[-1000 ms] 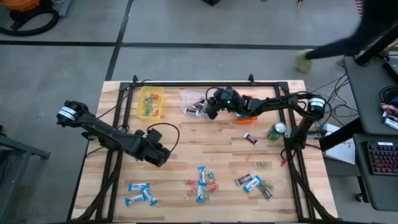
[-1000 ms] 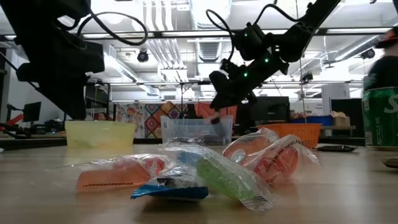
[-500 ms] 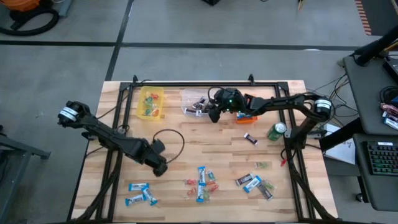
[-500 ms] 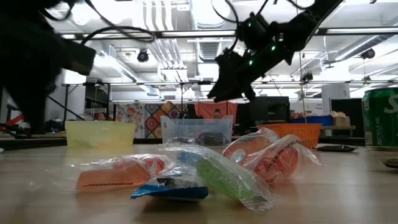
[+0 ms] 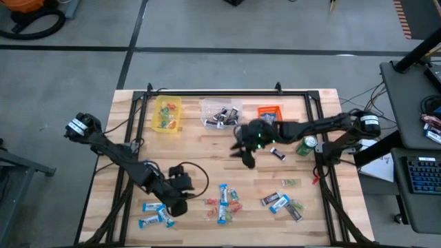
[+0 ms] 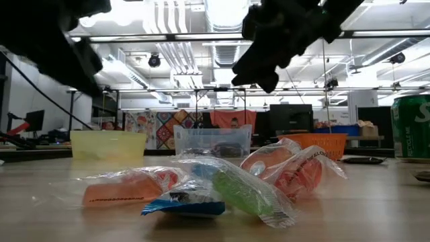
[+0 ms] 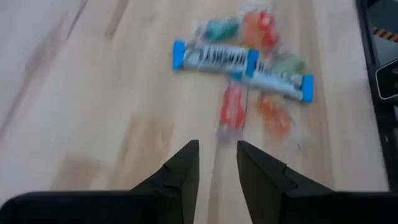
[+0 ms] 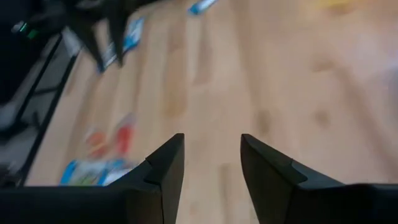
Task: Organize candy in baskets
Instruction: Put the red gummy into the yellow bin, then put the brown chocolate bar into the transparent bin
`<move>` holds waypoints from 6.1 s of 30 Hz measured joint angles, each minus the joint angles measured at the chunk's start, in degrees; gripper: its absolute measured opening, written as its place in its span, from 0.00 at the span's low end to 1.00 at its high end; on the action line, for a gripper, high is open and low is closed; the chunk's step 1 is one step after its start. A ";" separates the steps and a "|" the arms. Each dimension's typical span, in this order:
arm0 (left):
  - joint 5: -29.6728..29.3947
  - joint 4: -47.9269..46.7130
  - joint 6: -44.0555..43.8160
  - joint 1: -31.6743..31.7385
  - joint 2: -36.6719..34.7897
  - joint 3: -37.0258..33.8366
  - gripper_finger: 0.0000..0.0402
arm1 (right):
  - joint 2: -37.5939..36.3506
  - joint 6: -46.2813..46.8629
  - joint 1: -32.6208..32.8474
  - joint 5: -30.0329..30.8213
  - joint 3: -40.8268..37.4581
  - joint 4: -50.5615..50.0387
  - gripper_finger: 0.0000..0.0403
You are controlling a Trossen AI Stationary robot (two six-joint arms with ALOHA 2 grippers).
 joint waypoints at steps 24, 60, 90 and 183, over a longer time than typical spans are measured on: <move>-6.03 29.27 16.31 0.10 23.83 0.00 0.42 | -0.04 7.55 14.91 3.24 0.00 -9.15 0.35; -24.15 -27.93 -7.59 7.45 -5.32 -0.52 0.00 | 0.77 10.72 15.52 11.31 -0.20 -15.90 0.33; 0.44 -29.90 31.31 74.54 -13.20 -1.01 0.08 | 0.77 10.57 15.53 13.70 -0.20 -18.80 0.33; -6.59 5.07 24.40 21.63 -13.71 -1.09 0.29 | 10.21 21.64 10.34 27.63 -1.21 -53.70 0.03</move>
